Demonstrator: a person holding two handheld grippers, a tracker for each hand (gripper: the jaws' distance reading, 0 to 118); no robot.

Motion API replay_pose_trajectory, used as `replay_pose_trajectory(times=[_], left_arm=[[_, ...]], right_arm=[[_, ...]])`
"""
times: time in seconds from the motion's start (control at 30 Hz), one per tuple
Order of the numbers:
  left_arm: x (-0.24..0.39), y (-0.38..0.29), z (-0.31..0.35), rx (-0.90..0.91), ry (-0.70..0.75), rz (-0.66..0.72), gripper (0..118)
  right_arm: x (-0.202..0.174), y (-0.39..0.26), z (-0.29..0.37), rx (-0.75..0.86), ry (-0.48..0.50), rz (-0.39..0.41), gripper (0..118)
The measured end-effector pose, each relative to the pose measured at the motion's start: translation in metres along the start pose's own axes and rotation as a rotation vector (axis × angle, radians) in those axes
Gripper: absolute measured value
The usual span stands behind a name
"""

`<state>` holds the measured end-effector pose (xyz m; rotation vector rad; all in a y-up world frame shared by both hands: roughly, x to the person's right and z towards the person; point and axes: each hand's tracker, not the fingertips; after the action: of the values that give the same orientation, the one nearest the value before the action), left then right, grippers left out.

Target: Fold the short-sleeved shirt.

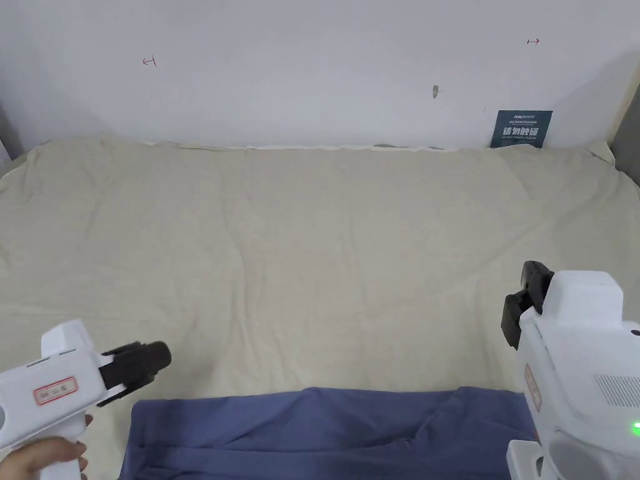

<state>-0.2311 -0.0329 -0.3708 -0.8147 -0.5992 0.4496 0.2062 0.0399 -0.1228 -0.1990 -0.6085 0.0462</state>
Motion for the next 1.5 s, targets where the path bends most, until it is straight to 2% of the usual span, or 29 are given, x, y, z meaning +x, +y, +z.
replay_pose_trajectory(times=[0.17, 0.27, 0.3, 0.33, 0.37, 0.4, 0.43, 0.47, 0.5, 0.57, 0.7, 0.77, 0.83, 0.93, 0.97, 1.03, 1.13, 1.23, 1.5], left_arm=[[-0.051, -0.014, -0.008, -0.171, 0.022, 0.120, 4], [-0.070, -0.024, -0.017, -0.230, 0.047, 0.106, 4], [-0.075, -0.028, -0.019, -0.250, 0.046, 0.104, 8], [-0.079, -0.030, -0.022, -0.257, 0.049, 0.117, 17], [-0.084, -0.032, -0.027, -0.269, 0.048, 0.124, 34], [-0.087, -0.034, -0.032, -0.268, 0.050, 0.134, 68], [-0.091, -0.038, -0.034, -0.266, 0.057, 0.147, 93], [-0.094, -0.040, -0.038, -0.272, 0.056, 0.153, 109], [-0.095, -0.041, -0.042, -0.272, 0.054, 0.157, 113], [-0.100, -0.045, -0.046, -0.264, 0.031, 0.168, 107], [-0.102, -0.053, -0.064, -0.315, 0.029, 0.189, 67], [-0.097, -0.056, -0.068, -0.300, 0.060, 0.122, 55], [-0.097, -0.056, -0.068, -0.300, 0.073, 0.111, 18], [-0.089, -0.057, -0.072, -0.312, 0.074, 0.102, 13], [-0.081, -0.058, -0.068, -0.295, 0.104, 0.028, 13], [-0.072, -0.053, -0.059, -0.267, 0.105, -0.020, 12], [-0.077, -0.037, -0.043, -0.217, 0.102, -0.017, 11], [-0.072, -0.024, -0.024, -0.189, 0.129, -0.069, 11], [-0.066, -0.013, 0.008, -0.149, 0.287, -0.120, 11]], right_arm=[[-0.005, -0.005, -0.007, -0.028, 0.009, 0.009, 2], [-0.008, -0.008, -0.011, -0.043, 0.011, 0.010, 2], [-0.009, -0.009, -0.012, -0.049, 0.014, 0.010, 2], [-0.010, -0.011, -0.014, -0.055, 0.017, 0.011, 2], [-0.011, -0.012, -0.015, -0.066, 0.019, 0.012, 2], [-0.012, -0.014, -0.016, -0.074, 0.021, 0.015, 2], [-0.013, -0.015, -0.017, -0.082, 0.021, 0.019, 2], [-0.014, -0.017, -0.018, -0.087, 0.020, 0.022, 2], [-0.014, -0.018, -0.018, -0.092, 0.020, 0.025, 2], [-0.016, -0.021, -0.019, -0.101, 0.016, 0.033, 2], [-0.016, -0.025, -0.022, -0.126, 0.013, 0.045, 2], [-0.015, -0.027, -0.023, -0.133, 0.009, 0.044, 2], [-0.014, -0.027, -0.023, -0.137, 0.006, 0.041, 2], [-0.013, -0.027, -0.023, -0.141, 0.007, 0.040, 2], [-0.012, -0.026, -0.023, -0.141, 0.009, 0.039, 2], [-0.012, -0.025, -0.023, -0.136, 0.011, 0.038, 2], [-0.012, -0.022, -0.023, -0.127, 0.019, 0.038, 2], [-0.011, -0.020, -0.021, -0.117, 0.029, 0.027, 2], [0.000, -0.021, -0.016, -0.110, 0.039, 0.013, 2]])
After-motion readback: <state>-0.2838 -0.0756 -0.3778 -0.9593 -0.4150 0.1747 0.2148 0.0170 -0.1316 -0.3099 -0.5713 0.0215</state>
